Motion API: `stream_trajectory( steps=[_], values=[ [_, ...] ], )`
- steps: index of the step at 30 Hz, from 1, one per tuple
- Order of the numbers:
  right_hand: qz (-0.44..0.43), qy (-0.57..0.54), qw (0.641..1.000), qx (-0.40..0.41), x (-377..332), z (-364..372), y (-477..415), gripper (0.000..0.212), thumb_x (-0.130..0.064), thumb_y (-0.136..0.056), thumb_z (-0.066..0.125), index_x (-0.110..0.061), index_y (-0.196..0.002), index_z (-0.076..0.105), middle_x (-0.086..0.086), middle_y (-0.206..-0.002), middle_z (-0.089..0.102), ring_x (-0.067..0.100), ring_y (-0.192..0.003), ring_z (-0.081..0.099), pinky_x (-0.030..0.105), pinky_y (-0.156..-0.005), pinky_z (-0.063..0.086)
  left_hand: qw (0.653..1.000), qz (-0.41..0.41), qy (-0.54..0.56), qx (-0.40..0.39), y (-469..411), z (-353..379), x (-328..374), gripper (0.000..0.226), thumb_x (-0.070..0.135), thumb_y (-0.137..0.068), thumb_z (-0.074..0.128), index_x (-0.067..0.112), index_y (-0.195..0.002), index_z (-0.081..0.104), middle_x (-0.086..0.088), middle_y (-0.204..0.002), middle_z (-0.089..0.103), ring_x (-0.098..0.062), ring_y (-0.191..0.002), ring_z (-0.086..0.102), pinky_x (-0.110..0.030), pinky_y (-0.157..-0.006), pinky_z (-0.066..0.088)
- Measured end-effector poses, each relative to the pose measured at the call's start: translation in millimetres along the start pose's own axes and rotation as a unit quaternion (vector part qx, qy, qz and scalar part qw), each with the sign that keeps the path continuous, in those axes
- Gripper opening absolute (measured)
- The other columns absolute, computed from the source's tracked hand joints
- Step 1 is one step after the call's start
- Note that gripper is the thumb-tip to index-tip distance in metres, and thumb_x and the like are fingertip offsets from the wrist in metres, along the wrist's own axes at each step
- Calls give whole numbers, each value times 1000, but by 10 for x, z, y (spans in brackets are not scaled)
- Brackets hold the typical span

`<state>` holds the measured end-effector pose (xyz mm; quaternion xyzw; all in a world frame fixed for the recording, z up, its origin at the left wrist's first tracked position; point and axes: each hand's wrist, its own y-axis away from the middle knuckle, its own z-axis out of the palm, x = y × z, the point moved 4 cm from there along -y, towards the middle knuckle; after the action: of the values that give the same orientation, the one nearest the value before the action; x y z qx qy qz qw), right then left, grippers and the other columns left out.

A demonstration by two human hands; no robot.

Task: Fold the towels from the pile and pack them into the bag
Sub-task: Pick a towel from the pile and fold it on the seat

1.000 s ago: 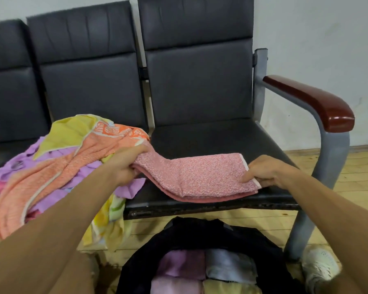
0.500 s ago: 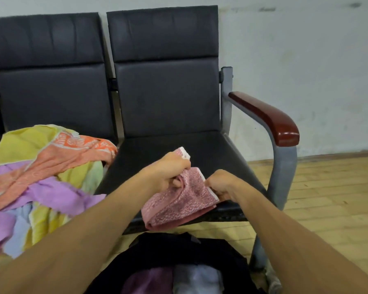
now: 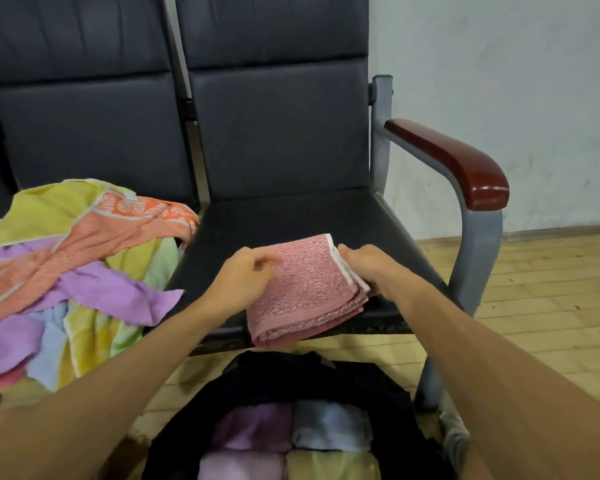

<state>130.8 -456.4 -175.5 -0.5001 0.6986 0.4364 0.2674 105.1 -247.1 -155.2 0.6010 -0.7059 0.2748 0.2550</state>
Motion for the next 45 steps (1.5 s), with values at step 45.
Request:
stream_trajectory(
  steps=[45],
  values=[
    [-208,-48,966,-145,-184,318,865,49,-28,-80,75,-33,-126,58,-5,-123,63,11,-104,67,25,-83,57,920,-16,390,-35,799,-492,-553,44,10,-86,68,31,-124,61,-3,-109,73,-19,-103,68,-28,-81,54]
  ],
)
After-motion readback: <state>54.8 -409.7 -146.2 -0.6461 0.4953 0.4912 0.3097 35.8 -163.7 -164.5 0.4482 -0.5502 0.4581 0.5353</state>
